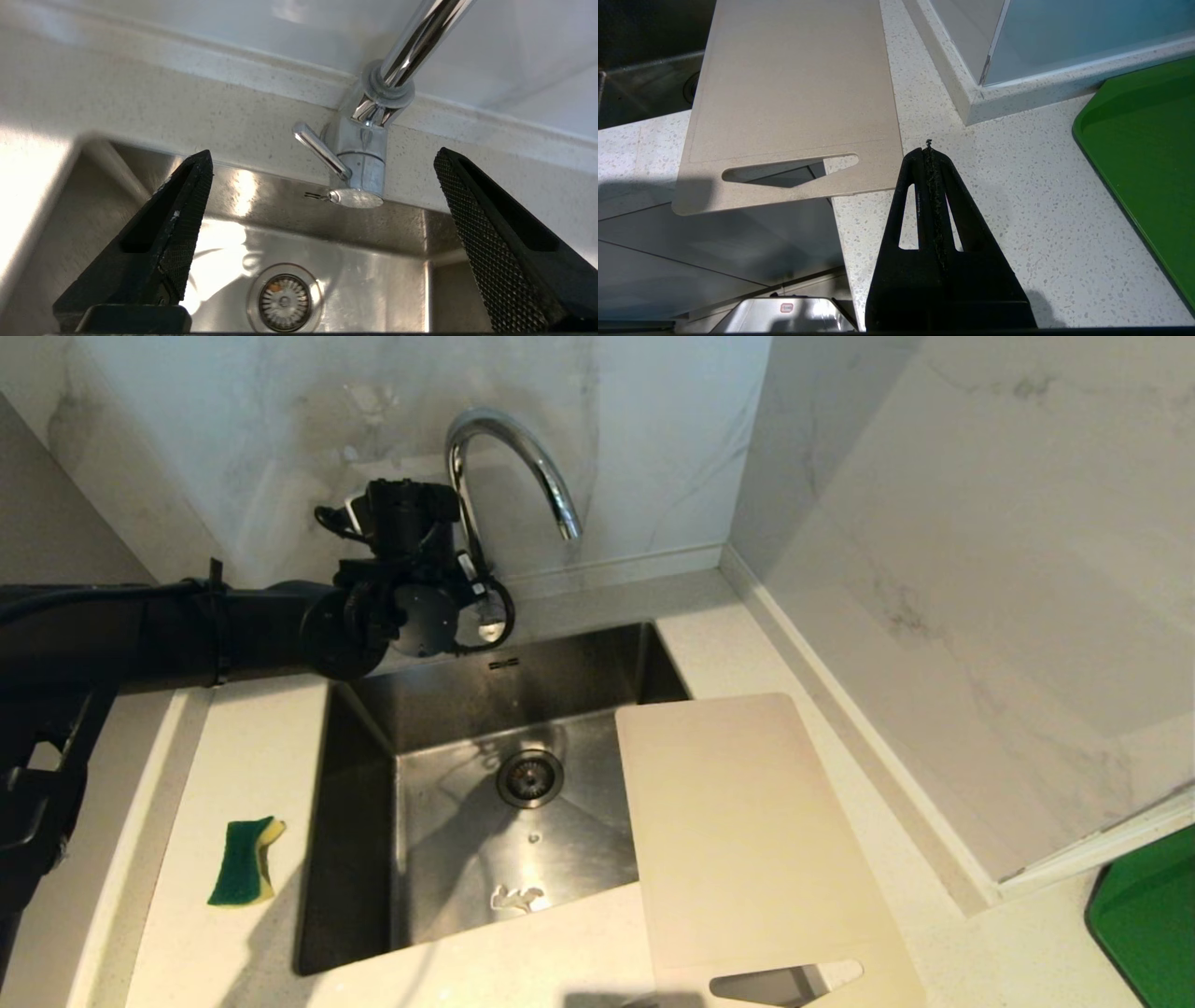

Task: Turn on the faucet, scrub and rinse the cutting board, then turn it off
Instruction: Turn on the tap

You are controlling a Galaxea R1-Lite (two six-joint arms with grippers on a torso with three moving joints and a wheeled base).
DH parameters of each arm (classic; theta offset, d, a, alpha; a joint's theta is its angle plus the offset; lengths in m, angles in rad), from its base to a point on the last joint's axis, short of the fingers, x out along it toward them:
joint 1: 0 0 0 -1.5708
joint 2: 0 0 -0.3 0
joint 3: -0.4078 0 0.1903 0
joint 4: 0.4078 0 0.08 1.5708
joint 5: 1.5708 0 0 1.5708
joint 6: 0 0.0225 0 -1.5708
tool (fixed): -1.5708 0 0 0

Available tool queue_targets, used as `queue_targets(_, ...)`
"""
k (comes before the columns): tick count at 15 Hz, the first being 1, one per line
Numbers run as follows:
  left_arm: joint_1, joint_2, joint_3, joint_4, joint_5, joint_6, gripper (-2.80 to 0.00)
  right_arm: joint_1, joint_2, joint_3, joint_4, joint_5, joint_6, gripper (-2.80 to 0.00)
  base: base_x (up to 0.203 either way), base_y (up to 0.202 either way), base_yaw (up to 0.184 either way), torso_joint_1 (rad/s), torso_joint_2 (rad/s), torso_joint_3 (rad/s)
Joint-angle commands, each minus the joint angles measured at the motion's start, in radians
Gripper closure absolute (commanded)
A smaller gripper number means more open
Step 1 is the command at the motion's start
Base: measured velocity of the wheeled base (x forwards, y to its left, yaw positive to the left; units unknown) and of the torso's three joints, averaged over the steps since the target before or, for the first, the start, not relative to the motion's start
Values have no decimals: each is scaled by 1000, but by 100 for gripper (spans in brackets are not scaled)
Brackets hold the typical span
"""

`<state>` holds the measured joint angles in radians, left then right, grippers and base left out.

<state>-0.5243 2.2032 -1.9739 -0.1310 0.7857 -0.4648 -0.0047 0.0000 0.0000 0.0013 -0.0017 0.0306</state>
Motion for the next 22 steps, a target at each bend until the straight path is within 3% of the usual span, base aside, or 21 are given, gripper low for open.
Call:
queue_targets(1,-6,22,-2,-36,66,-8,-280,0,0,0,0,0,0,0,0,0,0,0,0,0)
queue_targets(4,9,33,-2,-64,159,-8,-280,0,0,0,0,0,0,0,0,0,0,0,0,0)
queue_targets(13,37,120,-2,-213,159,-8,-280,0,0,0,0,0,0,0,0,0,0,0,0,0)
queue_targets(22,63,199,-17,-262,150,-5,-280,0,0,0,0,0,0,0,0,0,0,0,0,0)
